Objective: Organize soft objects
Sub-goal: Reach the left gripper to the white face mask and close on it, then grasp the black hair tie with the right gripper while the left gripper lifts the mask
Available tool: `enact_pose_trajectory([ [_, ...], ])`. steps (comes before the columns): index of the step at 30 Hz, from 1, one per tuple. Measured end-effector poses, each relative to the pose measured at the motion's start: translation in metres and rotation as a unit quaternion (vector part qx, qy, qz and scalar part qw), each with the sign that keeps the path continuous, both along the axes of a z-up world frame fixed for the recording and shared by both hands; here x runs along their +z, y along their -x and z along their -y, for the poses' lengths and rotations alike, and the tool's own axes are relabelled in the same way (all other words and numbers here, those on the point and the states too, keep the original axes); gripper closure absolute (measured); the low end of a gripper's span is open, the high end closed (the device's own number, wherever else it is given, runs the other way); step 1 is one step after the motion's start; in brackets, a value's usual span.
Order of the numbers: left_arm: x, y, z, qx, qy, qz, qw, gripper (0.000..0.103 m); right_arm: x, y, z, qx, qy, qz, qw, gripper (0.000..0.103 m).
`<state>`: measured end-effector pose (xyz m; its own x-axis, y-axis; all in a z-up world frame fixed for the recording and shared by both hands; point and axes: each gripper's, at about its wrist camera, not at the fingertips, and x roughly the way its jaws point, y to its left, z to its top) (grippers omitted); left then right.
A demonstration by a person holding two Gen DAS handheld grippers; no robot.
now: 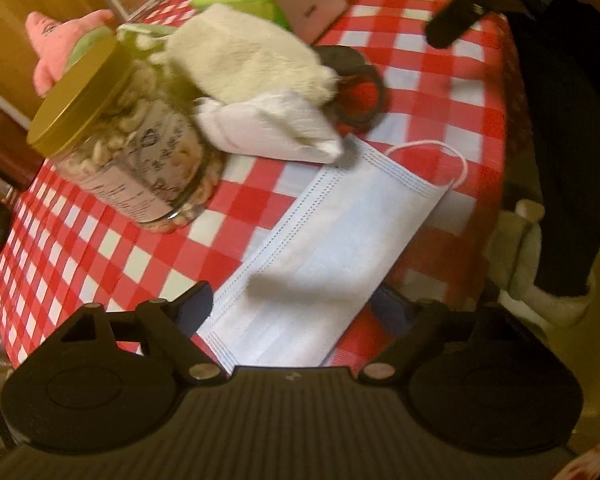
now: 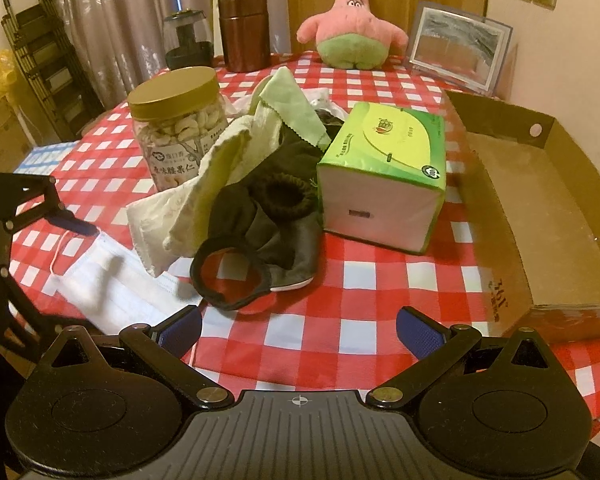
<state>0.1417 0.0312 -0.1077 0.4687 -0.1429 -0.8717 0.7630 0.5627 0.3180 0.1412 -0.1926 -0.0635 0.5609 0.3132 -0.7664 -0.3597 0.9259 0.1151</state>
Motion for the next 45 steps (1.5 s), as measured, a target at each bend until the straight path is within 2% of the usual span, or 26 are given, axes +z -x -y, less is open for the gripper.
enact_pose_trajectory([
  [3, -0.003, -0.004, 0.001, 0.003, 0.004, -0.002, 1.0000, 0.028, -0.002, -0.002, -0.002, 0.001, 0.000, -0.002, 1.000, 0.001],
  [6, -0.003, -0.007, 0.002, 0.002, 0.017, -0.005, 0.9998, 0.038, -0.004, -0.005, -0.005, 0.001, 0.003, -0.003, 1.000, 0.001],
  [7, -0.003, -0.008, 0.002, 0.003, 0.020, -0.008, 0.9998, 0.046, -0.005, -0.006, -0.006, 0.002, 0.003, -0.003, 1.000, 0.001],
  [8, -0.003, -0.010, 0.002, 0.004, 0.025, -0.013, 0.9996, 0.050, -0.006, -0.007, -0.006, 0.002, 0.002, -0.004, 1.000, 0.001],
  [10, -0.002, -0.013, 0.001, 0.011, 0.032, -0.024, 0.9991, 0.072, -0.007, -0.010, -0.007, 0.003, -0.003, -0.007, 1.000, 0.001],
  [14, -0.002, -0.019, 0.000, 0.031, 0.037, -0.045, 0.9978, 0.093, -0.008, -0.019, -0.010, 0.009, -0.009, -0.003, 1.000, 0.001],
  [18, 0.006, -0.022, -0.006, 0.064, 0.071, -0.054, 0.9939, 0.102, -0.011, -0.032, -0.017, 0.020, -0.010, 0.003, 1.000, 0.001],
  [22, 0.020, -0.023, -0.017, 0.101, 0.110, -0.052, 0.9874, 0.103, -0.017, -0.046, -0.025, 0.039, 0.000, 0.013, 0.999, 0.002],
  [24, 0.026, -0.024, -0.023, 0.118, 0.125, -0.051, 0.9838, 0.103, -0.022, -0.054, -0.031, 0.054, 0.007, 0.017, 0.998, 0.012],
  [25, 0.029, -0.024, -0.026, 0.127, 0.132, -0.052, 0.9816, 0.103, -0.024, -0.058, -0.034, 0.063, 0.010, 0.017, 0.998, 0.020],
  [28, 0.038, -0.022, -0.033, 0.144, 0.149, -0.051, 0.9769, 0.103, -0.033, -0.066, -0.042, 0.088, 0.021, 0.012, 0.996, 0.031],
  [30, 0.045, -0.019, -0.036, 0.153, 0.163, -0.049, 0.9735, 0.103, -0.036, -0.068, -0.047, 0.098, 0.029, 0.014, 0.995, 0.046],
  [34, 0.057, -0.014, -0.042, 0.168, 0.186, -0.040, 0.9674, 0.103, -0.036, -0.066, -0.048, 0.107, 0.032, 0.019, 0.994, 0.085],
  [36, 0.062, -0.010, -0.045, 0.176, 0.198, -0.037, 0.9636, 0.103, -0.035, -0.063, -0.045, 0.103, 0.029, 0.022, 0.994, 0.086],
  [39, 0.067, -0.006, -0.047, 0.182, 0.205, -0.033, 0.9612, 0.103, -0.032, -0.057, -0.050, 0.130, 0.036, 0.021, 0.991, 0.085],
  [42, 0.074, -0.002, -0.050, 0.189, 0.218, -0.027, 0.9572, 0.103, -0.030, -0.055, -0.046, 0.136, 0.025, 0.001, 0.990, 0.069],
  [43, 0.078, -0.001, -0.052, 0.192, 0.223, -0.025, 0.9553, 0.103, -0.027, -0.052, -0.042, 0.130, 0.018, 0.001, 0.991, 0.056],
  [44, 0.081, 0.000, -0.054, 0.196, 0.229, -0.021, 0.9533, 0.103, -0.024, -0.051, -0.038, 0.123, 0.010, 0.001, 0.992, 0.049],
  [45, 0.085, 0.001, -0.056, 0.200, 0.235, -0.018, 0.9510, 0.103, -0.021, -0.049, -0.034, 0.117, 0.001, 0.001, 0.993, 0.049],
])
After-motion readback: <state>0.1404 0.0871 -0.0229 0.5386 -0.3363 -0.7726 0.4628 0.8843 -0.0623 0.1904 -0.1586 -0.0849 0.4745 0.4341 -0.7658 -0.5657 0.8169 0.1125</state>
